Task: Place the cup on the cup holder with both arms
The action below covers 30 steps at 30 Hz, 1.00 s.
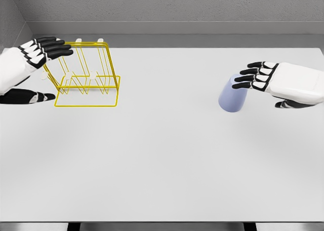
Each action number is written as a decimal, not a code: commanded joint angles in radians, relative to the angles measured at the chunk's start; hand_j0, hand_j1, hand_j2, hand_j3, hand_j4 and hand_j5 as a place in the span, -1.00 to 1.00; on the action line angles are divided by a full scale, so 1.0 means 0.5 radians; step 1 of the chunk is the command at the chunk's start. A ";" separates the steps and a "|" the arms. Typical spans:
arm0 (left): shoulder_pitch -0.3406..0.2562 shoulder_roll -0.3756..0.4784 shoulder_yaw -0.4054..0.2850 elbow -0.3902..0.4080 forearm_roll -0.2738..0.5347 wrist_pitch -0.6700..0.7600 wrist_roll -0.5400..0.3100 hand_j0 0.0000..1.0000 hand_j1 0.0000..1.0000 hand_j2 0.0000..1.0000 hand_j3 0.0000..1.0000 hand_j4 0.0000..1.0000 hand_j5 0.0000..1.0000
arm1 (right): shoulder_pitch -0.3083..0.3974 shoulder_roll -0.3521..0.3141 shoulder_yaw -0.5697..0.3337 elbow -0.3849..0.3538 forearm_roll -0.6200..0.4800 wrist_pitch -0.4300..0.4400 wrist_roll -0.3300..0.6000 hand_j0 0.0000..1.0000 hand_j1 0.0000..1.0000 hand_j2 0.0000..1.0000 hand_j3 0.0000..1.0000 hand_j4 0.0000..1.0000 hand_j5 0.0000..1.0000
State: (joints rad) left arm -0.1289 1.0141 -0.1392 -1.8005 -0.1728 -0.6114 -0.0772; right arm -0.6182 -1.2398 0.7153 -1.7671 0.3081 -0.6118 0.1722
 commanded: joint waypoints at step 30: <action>-0.006 0.000 -0.550 -0.001 0.490 0.001 0.010 1.00 1.00 1.00 1.00 1.00 1.00 | -0.684 0.580 0.640 0.733 0.160 0.002 0.294 1.00 1.00 1.00 1.00 1.00 1.00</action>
State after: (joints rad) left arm -0.1319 1.0108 -0.4085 -1.8006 0.0653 -0.6114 -0.0726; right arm -0.9603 -0.9558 1.0241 -1.4098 0.3914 -0.6125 0.3167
